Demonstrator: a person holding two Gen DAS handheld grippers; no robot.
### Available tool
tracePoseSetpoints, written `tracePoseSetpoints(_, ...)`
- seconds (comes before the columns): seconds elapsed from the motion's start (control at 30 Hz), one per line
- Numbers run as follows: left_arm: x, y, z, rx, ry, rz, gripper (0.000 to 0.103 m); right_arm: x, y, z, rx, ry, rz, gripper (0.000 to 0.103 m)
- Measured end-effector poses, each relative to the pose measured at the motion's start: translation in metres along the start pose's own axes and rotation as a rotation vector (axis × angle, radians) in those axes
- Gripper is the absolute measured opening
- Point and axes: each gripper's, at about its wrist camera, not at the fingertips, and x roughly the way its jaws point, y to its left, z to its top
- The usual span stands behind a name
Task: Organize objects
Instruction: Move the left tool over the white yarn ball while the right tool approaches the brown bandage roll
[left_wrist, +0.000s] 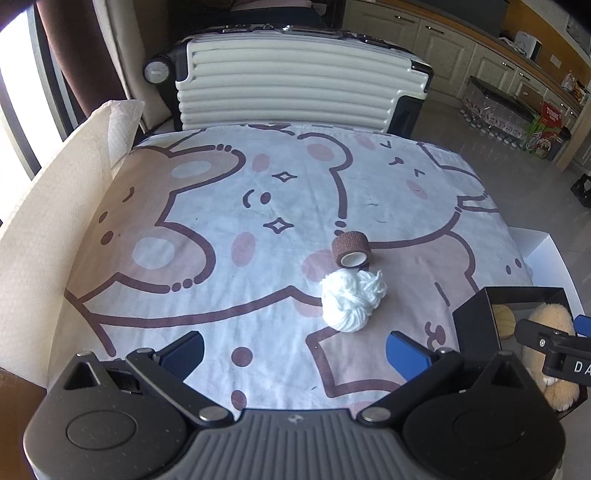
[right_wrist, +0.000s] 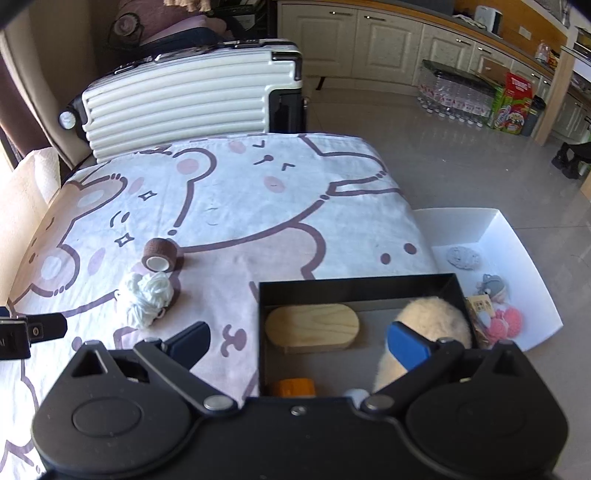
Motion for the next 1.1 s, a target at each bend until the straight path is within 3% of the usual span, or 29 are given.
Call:
tracePoseSetpoints(0.63,0.010,0.011,0.003,0.019,-0.059,0.009,0.103,0.013,0.013,0.010,-0.007,-0.035,0.024,0.103)
tracePoseSetpoints(0.87,0.027,0.002,0.007,0.056,-0.053,-0.036,0.090,0.015,0.016,0.033,0.023,-0.076,0.067,0.103)
tracePoseSetpoints(1.1,0.048,-0.011,0.006,0.079,-0.021,-0.117,0.083,0.032,0.031,0.058,0.005,-0.040,0.131,0.103)
